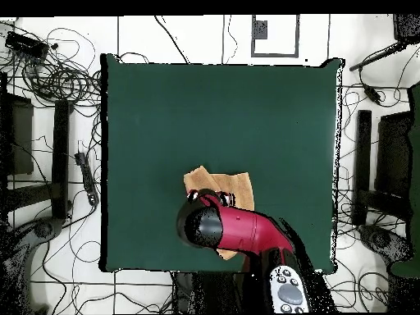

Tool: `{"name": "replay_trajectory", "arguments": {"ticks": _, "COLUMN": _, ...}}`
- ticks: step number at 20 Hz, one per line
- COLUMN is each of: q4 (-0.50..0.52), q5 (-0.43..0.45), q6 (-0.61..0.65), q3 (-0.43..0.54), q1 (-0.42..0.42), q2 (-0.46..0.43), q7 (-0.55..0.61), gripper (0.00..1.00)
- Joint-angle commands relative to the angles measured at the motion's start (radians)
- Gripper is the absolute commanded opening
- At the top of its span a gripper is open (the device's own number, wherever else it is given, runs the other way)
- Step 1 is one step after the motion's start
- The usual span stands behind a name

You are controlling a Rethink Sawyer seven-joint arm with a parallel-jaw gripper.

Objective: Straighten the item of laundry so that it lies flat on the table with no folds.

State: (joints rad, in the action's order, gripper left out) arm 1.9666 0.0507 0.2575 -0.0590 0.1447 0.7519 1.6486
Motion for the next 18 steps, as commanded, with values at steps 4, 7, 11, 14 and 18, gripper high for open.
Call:
{"name": "replay_trajectory", "arguments": {"ticks": 4, "q4": -0.083, "q5": -0.024, "q6": 0.228, "q3": 0.071, "q1": 0.014, "q2": 0.011, "q7": 0.089, "gripper": 1.00}}
{"name": "replay_trajectory", "arguments": {"ticks": 7, "q4": -0.092, "q5": -0.023, "q6": 0.236, "q3": 0.088, "q1": 0.025, "q2": 0.013, "q7": 0.082, "gripper": 1.00}}
{"name": "replay_trajectory", "arguments": {"ticks": 11, "q4": -0.094, "q5": -0.020, "q6": 0.235, "q3": 0.096, "q1": 0.031, "q2": 0.011, "q7": 0.085, "gripper": 1.00}}
{"name": "replay_trajectory", "arguments": {"ticks": 14, "q4": -0.102, "q5": -0.016, "q6": 0.232, "q3": 0.098, "q1": 0.031, "q2": 0.007, "q7": 0.086, "gripper": 1.00}}
{"name": "replay_trajectory", "arguments": {"ticks": 18, "q4": -0.105, "q5": -0.008, "q6": 0.223, "q3": 0.103, "q1": 0.033, "q2": 0.004, "q7": 0.078, "gripper": 1.00}}
